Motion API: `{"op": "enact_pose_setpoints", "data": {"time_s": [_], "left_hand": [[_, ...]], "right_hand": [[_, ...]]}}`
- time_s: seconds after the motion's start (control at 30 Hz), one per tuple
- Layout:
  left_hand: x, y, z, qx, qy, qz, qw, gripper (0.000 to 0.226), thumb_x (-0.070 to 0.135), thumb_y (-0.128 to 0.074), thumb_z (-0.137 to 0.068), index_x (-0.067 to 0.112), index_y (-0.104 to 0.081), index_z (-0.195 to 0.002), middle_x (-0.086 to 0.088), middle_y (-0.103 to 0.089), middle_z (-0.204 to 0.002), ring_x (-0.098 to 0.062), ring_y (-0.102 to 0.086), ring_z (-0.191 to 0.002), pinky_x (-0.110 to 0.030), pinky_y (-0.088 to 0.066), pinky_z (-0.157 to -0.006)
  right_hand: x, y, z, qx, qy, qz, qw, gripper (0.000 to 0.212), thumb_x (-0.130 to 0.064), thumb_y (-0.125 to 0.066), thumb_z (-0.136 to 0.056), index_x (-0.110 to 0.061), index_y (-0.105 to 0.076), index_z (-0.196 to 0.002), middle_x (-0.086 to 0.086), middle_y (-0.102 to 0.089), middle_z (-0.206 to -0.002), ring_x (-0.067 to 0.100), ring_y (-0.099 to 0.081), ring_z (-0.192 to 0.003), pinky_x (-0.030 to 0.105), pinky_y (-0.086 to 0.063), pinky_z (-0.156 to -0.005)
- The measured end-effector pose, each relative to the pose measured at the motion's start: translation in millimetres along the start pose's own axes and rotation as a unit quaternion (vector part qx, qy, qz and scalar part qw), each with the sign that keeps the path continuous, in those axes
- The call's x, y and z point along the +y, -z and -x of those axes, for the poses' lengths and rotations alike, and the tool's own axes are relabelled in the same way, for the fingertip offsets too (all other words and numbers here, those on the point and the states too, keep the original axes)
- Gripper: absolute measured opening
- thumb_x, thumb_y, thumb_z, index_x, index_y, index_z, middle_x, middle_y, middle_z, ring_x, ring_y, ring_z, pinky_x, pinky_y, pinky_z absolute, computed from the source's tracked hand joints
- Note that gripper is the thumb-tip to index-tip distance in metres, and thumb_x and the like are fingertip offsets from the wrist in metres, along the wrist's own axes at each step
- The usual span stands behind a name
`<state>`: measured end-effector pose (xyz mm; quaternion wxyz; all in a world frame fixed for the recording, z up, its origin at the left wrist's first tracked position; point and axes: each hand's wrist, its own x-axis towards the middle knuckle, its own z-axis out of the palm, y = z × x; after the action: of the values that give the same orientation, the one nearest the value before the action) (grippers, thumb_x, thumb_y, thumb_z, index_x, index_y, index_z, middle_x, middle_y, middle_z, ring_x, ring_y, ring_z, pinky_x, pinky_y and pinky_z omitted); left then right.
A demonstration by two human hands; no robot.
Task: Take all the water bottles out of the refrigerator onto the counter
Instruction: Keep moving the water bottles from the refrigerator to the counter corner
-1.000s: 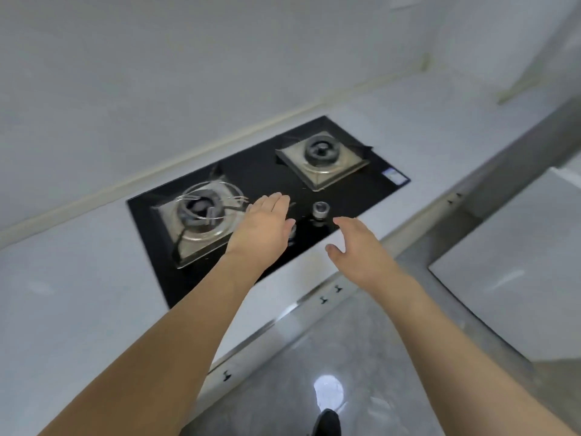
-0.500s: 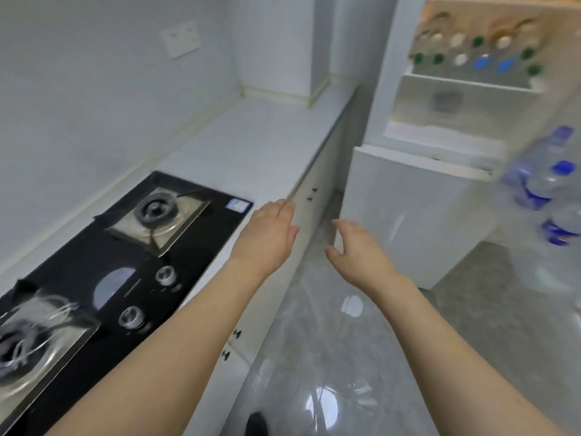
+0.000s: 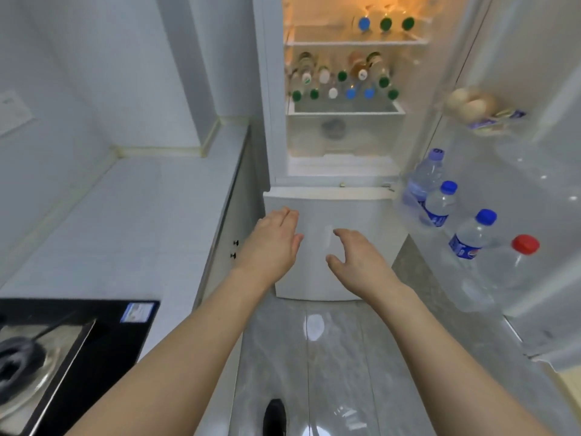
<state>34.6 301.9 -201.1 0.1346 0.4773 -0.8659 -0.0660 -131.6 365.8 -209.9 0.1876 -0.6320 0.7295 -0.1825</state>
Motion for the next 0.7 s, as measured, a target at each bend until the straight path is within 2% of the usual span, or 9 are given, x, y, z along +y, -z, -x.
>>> {"op": "enact_pose_setpoints", "data": {"time_s": [0.2,0.3,0.57,0.7], "left_hand": [[-43,25,-98,0.030,-0.034,0.002,0.999,0.050,0.029,-0.042,-0.102,0.007,-0.034,-0.146,-0.011,-0.034,-0.152,-0.025,-0.031,-0.139,-0.034,-0.023,-0.116],[-58,42,-144,0.052,-0.054,0.008,0.997,0.050,0.029,-0.041,-0.102,0.007,-0.033,-0.146,-0.010,-0.034,-0.152,-0.025,-0.030,-0.140,-0.034,-0.023,-0.116],[-56,54,-247,0.073,-0.103,-0.005,0.992,0.051,0.031,-0.040,-0.102,0.009,-0.030,-0.147,-0.009,-0.032,-0.154,-0.024,-0.029,-0.141,-0.032,-0.021,-0.115],[-50,50,-304,0.081,-0.103,0.007,0.991,0.051,0.031,-0.042,-0.101,0.009,-0.032,-0.147,-0.009,-0.033,-0.153,-0.024,-0.029,-0.141,-0.035,-0.025,-0.115]], "right_hand": [[-24,25,-91,0.031,-0.014,0.007,0.999,0.058,-0.027,-0.050,-0.097,-0.010,-0.029,-0.148,0.006,-0.033,-0.152,0.021,-0.026,-0.142,0.030,-0.021,-0.114],[-30,43,-134,0.065,-0.023,0.014,0.998,0.058,-0.027,-0.051,-0.096,-0.011,-0.030,-0.147,0.006,-0.035,-0.151,0.020,-0.028,-0.141,0.030,-0.022,-0.113],[-15,95,-214,0.122,-0.049,0.020,0.991,0.058,-0.026,-0.050,-0.096,-0.011,-0.030,-0.148,0.005,-0.034,-0.152,0.019,-0.027,-0.141,0.028,-0.021,-0.112],[4,119,-257,0.121,-0.062,0.020,0.991,0.059,-0.028,-0.049,-0.097,-0.013,-0.027,-0.149,0.004,-0.032,-0.153,0.019,-0.028,-0.141,0.029,-0.024,-0.112]]}}
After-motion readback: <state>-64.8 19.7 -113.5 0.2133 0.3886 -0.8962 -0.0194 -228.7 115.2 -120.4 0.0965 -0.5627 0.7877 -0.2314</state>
